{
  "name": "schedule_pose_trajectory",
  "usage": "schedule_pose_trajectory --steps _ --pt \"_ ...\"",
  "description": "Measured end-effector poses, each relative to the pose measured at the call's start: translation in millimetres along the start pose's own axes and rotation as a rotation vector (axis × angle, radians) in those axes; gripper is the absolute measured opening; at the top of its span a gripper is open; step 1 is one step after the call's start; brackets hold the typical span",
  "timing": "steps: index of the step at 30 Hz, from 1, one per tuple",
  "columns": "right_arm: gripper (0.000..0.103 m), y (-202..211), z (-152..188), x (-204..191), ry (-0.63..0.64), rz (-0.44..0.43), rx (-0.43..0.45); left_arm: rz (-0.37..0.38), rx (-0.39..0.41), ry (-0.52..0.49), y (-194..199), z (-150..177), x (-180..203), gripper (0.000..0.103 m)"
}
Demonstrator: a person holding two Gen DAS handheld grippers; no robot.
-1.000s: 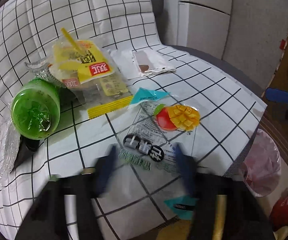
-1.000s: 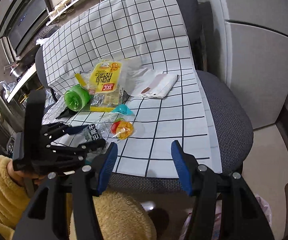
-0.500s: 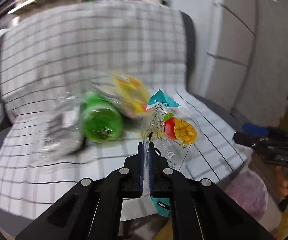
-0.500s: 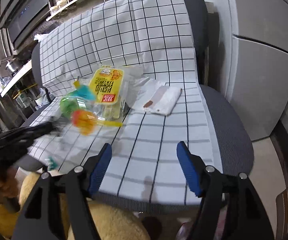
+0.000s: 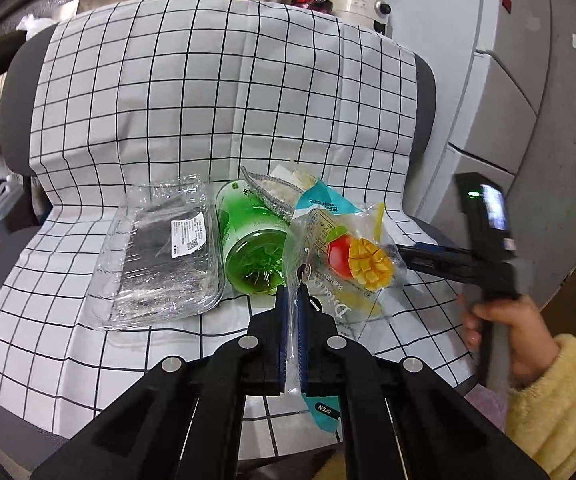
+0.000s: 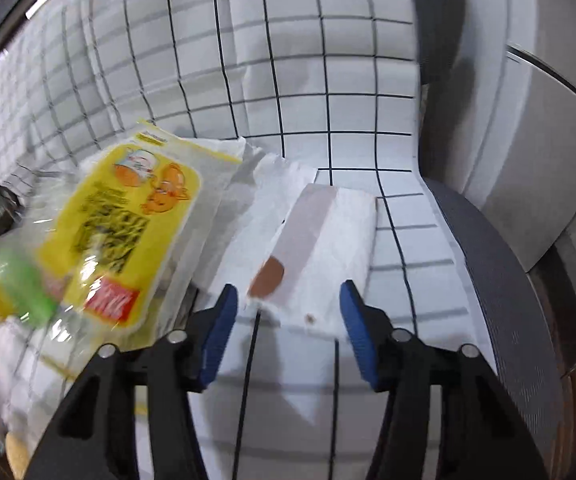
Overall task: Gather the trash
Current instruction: 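Grasp the white paper wrapper with the right tool while the left tool grasps the mango pouch, then carry wrapper and mango pouch to the pink bin and open both tools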
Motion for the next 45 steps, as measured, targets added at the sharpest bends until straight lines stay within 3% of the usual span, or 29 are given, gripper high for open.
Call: schedule_pose_trajectory --steps 2,6,8,11,15,24,31,38,45 --pt "0.070 -12.9 -4.6 -0.9 0.015 0.038 -0.029 0.006 -0.001 -0.006 -1.4 -0.2 2.4 0.004" --pt "0.070 -29.7 3.5 1.5 0.012 0.090 -0.107 0.022 -0.008 -0.009 -3.0 1.1 6.3 0.004" --pt "0.047 -25.5 5.5 1.9 0.006 0.081 -0.102 0.024 -0.009 -0.012 -2.3 1.9 7.0 0.004" --pt "0.021 -15.9 12.1 2.9 0.013 0.073 -0.105 0.029 -0.009 -0.007 0.7 2.6 8.1 0.004" --pt "0.012 9.0 21.0 14.4 -0.029 0.056 -0.068 0.037 -0.008 -0.005 7.6 5.4 12.4 0.004" --pt "0.007 119.3 48.3 21.4 -0.049 -0.007 0.101 0.090 -0.009 -0.019 29.1 22.3 44.8 0.004" --pt "0.007 202.1 102.6 37.5 -0.128 -0.003 0.162 0.163 -0.036 -0.052 21.2 45.4 99.2 0.004" --pt "0.008 249.4 182.4 75.5 -0.245 0.103 0.115 0.292 -0.125 -0.148 9.8 95.2 169.7 0.004" --pt "0.009 244.2 261.2 111.7 -0.373 0.170 0.003 0.347 -0.203 -0.209 -2.5 133.3 208.8 0.004"
Point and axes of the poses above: each gripper's, at about its wrist camera, not at the fingertips, and y roughly against the way its jaws point, x to its right, z to its underside, the point moved 9 cm from there along -y, roughly the way its jaws point, and after that the axes turned 12 degrees about y, right-handed, at the moved point
